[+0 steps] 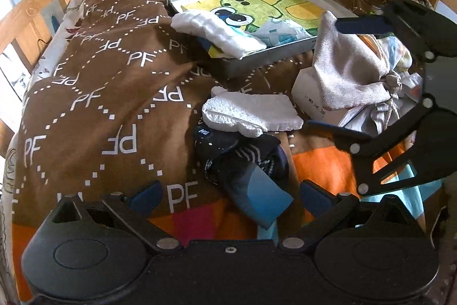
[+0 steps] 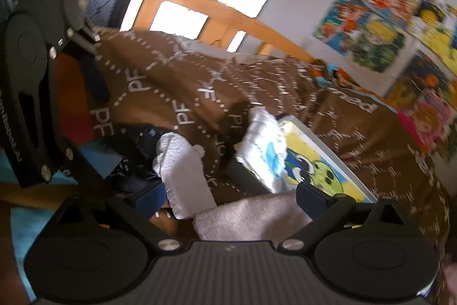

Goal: Organize soft objects
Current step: 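Move the right tool to the white fluffy towel piece and grasp it, then grasp the dark navy-and-blue sock with the left tool while the right tool holds the towel piece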

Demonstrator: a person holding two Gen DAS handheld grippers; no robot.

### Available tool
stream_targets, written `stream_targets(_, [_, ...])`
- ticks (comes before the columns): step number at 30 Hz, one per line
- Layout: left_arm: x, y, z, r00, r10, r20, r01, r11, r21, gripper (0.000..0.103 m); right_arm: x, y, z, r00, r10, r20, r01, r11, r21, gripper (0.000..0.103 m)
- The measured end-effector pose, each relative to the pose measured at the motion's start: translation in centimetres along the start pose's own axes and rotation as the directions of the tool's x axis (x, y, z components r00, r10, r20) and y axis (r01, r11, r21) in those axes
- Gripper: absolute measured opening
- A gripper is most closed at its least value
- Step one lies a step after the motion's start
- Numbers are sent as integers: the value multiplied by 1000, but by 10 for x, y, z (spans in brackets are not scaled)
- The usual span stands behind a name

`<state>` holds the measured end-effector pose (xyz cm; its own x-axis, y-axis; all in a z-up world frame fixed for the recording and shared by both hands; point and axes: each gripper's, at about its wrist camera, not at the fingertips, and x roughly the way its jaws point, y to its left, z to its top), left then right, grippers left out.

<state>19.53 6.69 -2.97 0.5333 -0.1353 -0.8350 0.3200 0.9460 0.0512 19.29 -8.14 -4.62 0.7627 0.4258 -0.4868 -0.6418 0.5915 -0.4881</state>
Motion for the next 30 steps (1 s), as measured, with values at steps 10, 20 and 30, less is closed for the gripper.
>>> stream_targets(10, [13, 6, 1, 997, -74, -21, 74, 997, -5, 81, 43, -9, 7, 977, 187, -107, -199, 974, -109, 85])
stream_targets(20, [20, 17, 2, 989, -146, -28, 144, 987, -70, 38, 69, -22, 1, 916, 351, -192, -356, 934, 10, 75])
stream_targets(30, [22, 22, 3, 988, -154, -32, 150, 984, -99, 17, 77, -35, -5, 891, 413, -186, -390, 909, 150, 66])
